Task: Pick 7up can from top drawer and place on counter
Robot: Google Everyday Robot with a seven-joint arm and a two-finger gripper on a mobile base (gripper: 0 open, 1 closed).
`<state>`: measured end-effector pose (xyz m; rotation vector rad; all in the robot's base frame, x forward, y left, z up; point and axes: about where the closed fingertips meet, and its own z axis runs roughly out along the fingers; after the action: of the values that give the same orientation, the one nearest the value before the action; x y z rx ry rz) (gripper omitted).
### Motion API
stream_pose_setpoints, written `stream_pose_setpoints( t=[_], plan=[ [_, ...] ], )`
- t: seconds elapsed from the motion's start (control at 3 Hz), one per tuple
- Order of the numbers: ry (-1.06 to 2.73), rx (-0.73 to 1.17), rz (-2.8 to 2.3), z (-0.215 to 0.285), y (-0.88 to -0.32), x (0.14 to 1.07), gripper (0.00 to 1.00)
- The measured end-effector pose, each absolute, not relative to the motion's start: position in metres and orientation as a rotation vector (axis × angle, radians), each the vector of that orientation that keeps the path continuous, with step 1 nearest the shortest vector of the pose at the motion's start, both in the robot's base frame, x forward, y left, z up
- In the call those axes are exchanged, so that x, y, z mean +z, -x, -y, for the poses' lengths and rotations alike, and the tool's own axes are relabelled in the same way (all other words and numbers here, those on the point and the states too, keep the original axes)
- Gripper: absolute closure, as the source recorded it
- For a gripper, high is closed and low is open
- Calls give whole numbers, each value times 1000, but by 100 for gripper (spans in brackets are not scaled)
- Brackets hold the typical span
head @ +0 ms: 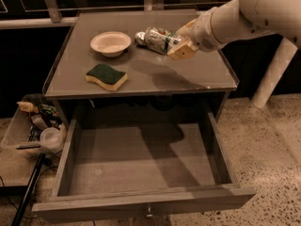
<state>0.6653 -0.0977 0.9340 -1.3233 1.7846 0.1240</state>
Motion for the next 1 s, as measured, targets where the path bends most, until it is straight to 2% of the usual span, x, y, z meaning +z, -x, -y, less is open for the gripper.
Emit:
stream_pose_setpoints(
  t=[1.0],
  plan=[
    [1304, 108, -1899, 145, -704, 902, 100]
  ],
)
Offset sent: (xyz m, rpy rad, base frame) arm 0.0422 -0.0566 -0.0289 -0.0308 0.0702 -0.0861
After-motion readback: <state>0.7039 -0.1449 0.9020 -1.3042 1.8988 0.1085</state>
